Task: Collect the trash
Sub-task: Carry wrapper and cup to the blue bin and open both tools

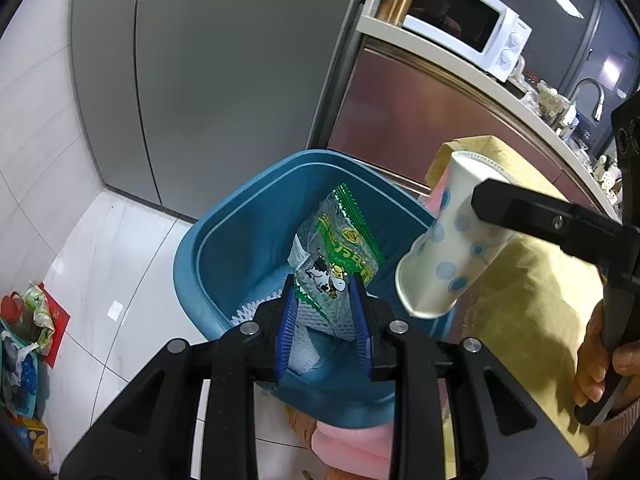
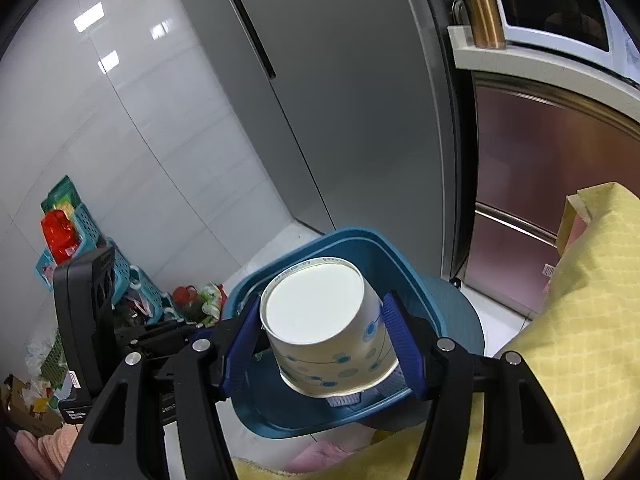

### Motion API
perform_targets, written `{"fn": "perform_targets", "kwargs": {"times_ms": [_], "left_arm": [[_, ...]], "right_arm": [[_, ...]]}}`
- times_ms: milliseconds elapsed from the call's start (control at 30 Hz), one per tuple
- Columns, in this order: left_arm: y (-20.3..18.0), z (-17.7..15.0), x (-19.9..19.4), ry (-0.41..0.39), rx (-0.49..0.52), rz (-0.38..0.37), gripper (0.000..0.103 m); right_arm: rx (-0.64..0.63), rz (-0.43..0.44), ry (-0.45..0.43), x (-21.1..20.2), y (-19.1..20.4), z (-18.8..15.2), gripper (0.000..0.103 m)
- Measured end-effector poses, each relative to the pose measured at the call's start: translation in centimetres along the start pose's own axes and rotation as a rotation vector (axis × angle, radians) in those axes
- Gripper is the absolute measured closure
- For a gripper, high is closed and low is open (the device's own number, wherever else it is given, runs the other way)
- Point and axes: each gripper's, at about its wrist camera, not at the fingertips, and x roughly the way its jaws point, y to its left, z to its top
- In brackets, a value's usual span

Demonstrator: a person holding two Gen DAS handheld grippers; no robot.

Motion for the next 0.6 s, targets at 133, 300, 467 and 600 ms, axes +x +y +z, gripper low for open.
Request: {"fn": "perform_targets", "kwargs": {"times_ms": [133,300,467,600], "left_arm": [[-0.4,0.5,1.1,0.006,0.0,0.011,0.076],[-0.1,0.7,2.7,0.021,-0.016,0.013,0.065],[-0.3,0.5,2.7,0.014,-0.027,0.009,0.065],[-1.7,0.5,1.2,-0.032,0.01,-0.007,0.065]], "right_arm": [[0.015,-0.01,0.022,0.9,-0.2,-0.1,0.043],[0.04,0.0,0.029,1.0,-0.7,-0.4,0.041],[0.053,0.011,0.015,-0.4,-1.1,-0.9,0.041],[0.047,0.021,-0.01,-2.7,-1.1,-1.6,0.041]]}}
